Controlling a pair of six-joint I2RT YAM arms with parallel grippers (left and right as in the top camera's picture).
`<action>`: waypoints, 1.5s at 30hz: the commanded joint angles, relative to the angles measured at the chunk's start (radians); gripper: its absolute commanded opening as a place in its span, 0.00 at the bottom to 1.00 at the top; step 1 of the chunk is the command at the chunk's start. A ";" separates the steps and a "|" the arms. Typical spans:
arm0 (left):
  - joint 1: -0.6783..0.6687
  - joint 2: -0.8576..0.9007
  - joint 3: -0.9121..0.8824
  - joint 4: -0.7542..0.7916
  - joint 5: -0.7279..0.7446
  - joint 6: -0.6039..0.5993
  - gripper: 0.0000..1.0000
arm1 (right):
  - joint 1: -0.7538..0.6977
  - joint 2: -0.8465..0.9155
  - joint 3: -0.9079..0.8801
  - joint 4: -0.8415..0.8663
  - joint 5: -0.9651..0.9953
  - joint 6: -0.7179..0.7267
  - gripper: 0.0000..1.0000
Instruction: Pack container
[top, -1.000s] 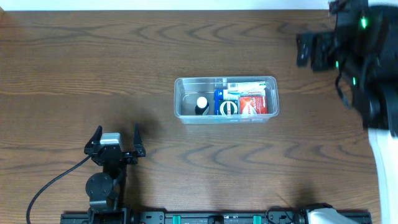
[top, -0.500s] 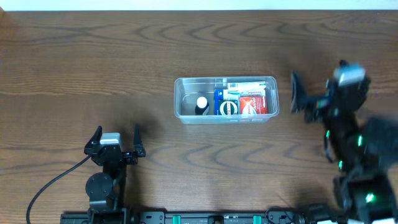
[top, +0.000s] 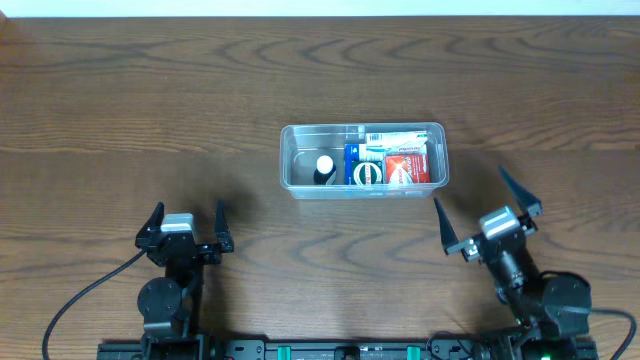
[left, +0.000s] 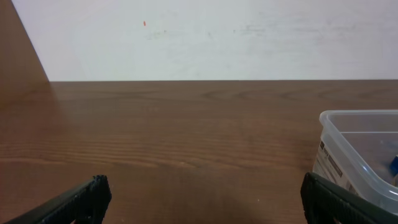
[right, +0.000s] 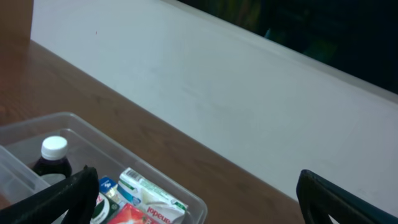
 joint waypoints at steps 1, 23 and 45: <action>0.005 -0.006 -0.016 -0.037 0.006 0.003 0.98 | -0.010 -0.077 -0.069 0.026 -0.016 -0.023 0.99; 0.005 -0.006 -0.016 -0.037 0.006 0.003 0.98 | -0.067 -0.221 -0.225 -0.070 0.169 0.164 0.99; 0.005 -0.006 -0.016 -0.037 0.006 0.003 0.98 | -0.076 -0.220 -0.225 -0.154 0.183 0.169 0.99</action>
